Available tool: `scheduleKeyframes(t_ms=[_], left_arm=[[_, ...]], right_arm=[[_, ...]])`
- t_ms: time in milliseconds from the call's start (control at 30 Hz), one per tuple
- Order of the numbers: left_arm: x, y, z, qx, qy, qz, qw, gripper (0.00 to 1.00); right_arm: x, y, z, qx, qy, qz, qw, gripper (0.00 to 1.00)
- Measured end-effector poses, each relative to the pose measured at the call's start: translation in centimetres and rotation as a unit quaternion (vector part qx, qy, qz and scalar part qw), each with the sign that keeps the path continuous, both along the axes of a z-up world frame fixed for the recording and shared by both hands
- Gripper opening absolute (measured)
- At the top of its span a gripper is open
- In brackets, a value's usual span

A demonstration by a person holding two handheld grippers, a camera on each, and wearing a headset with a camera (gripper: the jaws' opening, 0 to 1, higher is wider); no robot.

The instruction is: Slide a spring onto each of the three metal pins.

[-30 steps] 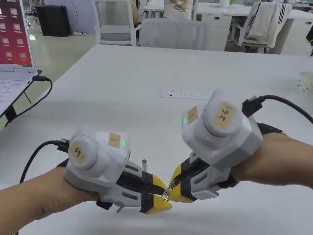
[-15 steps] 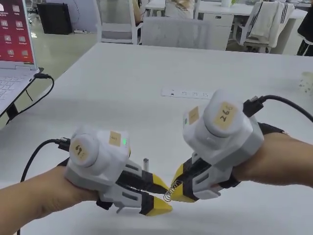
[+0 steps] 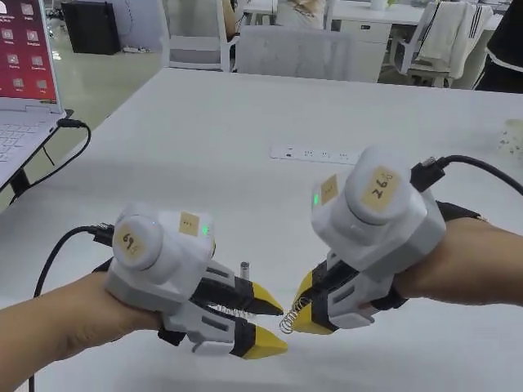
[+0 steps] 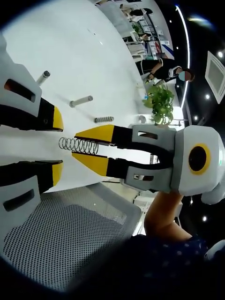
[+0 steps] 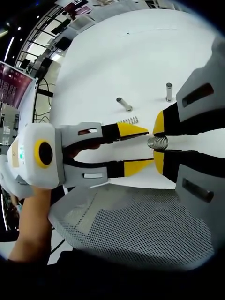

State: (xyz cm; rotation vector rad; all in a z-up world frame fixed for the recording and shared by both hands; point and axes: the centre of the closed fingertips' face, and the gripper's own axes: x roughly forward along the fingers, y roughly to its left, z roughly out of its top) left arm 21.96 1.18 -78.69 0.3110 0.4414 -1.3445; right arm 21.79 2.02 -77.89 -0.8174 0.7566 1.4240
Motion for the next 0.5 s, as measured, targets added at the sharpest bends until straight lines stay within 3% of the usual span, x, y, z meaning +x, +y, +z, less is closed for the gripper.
scheduleKeyframes(t_ms=[500], left_arm=[[0.3,1.2,0.9,0.003,-0.002,0.014,0.9999,0.25]], right_arm=[[0.4,-0.9,0.2,-0.005,-0.003,-0.006,1.0,0.08]])
